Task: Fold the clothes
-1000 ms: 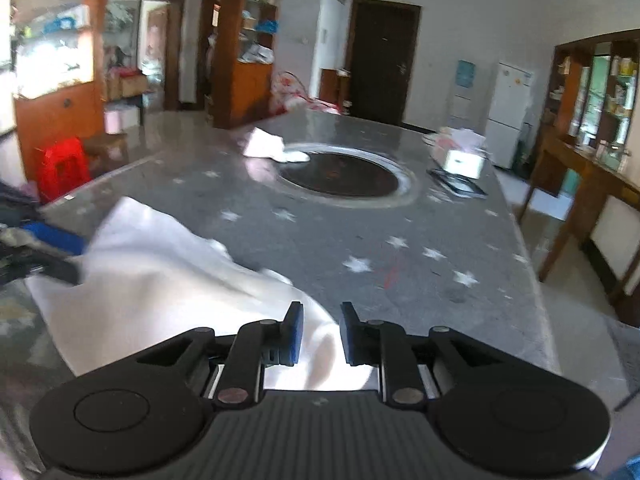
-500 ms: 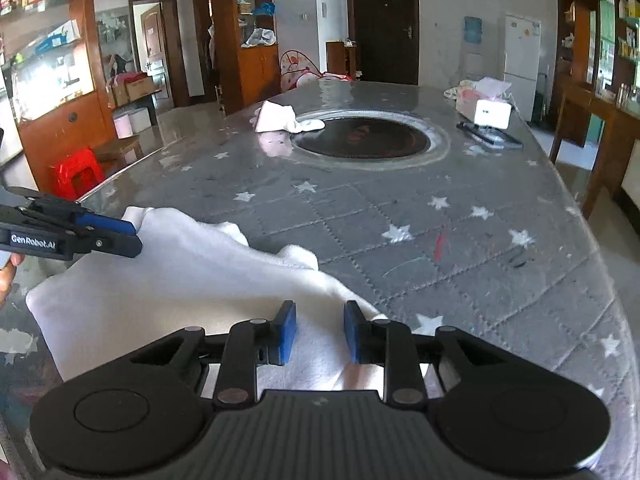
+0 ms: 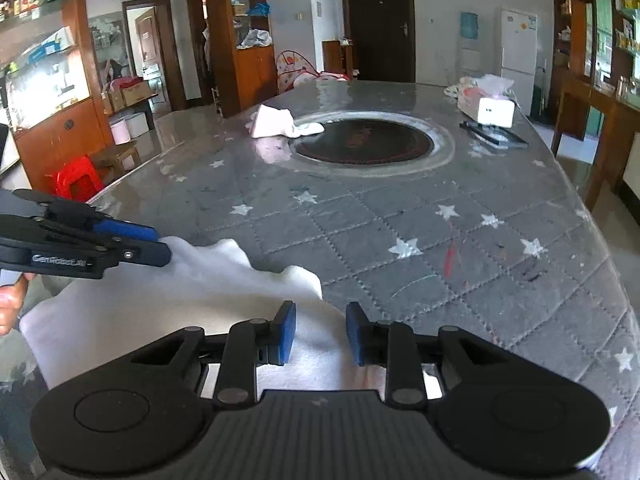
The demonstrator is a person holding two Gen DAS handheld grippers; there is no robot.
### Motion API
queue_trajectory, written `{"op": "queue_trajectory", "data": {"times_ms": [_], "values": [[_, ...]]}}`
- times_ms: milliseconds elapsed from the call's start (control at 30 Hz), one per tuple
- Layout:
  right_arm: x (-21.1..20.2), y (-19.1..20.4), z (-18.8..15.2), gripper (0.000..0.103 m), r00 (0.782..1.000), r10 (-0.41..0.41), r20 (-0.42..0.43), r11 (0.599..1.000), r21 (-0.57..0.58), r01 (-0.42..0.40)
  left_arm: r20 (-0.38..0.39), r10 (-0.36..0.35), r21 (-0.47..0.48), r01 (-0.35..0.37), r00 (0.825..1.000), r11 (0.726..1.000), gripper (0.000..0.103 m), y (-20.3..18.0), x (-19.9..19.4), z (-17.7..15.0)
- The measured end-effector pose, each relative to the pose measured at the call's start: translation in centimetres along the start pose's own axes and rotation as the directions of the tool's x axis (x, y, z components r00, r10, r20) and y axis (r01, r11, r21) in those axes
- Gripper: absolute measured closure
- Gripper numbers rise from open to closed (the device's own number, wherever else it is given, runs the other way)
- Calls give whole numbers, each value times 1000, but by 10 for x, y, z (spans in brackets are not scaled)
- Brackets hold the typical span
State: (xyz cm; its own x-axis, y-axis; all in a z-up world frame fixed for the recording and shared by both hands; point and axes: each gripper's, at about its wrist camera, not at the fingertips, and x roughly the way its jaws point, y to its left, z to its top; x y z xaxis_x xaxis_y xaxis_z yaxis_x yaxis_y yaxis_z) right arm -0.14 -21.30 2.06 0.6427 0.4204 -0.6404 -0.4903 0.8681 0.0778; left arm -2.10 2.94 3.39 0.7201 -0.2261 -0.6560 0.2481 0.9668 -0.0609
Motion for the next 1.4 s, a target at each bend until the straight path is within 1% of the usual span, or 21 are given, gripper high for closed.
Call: {"op": "queue_trajectory", "data": {"times_ms": [167,300,433,533,600,633,667,800,900,1133,1267,1400], "values": [[-21,15,-4,69,999,40,20,998,-48,-39,-4,31,20,-31,999,999,67,-6,0,0],[-32,25,-15,68,997,79,14,994,-72,-77,-8,63,40,-63,998,997,67,-12,2,1],[-29,25,-29,67,998,68,-19,995,-66,-69,-11,96,63,-95,995,994,66,-18,4,1],[-37,23,-30,66,998,69,0,996,-52,-69,-11,128,79,-127,992,989,64,-23,2,2],[-43,23,-30,65,997,71,10,996,-50,-70,-6,158,99,-157,987,983,58,-27,-1,2],[-46,23,-30,64,997,74,11,996,-53,-73,-5,176,110,-175,984,978,57,-30,-3,2],[-49,23,-31,61,997,74,11,995,-63,-74,-4,194,121,-192,981,974,56,-32,-4,1],[-52,25,-39,58,997,74,-4,994,-81,-75,12,252,177,-250,968,952,56,-43,-11,-4],[-52,21,-44,57,997,79,-5,995,-62,-80,19,271,207,-269,962,941,55,-50,-16,-10],[-67,29,-43,56,995,97,23,991,-93,-94,-4,274,172,-270,962,947,51,-50,-28,-17],[-73,34,-49,56,994,106,12,988,-116,-104,-27,278,135,-272,960,953,48,-49,-34,-21],[-76,40,-56,56,995,100,4,984,-147,-98,-31,282,112,-277,959,954,46,-47,-41,-26]]}}
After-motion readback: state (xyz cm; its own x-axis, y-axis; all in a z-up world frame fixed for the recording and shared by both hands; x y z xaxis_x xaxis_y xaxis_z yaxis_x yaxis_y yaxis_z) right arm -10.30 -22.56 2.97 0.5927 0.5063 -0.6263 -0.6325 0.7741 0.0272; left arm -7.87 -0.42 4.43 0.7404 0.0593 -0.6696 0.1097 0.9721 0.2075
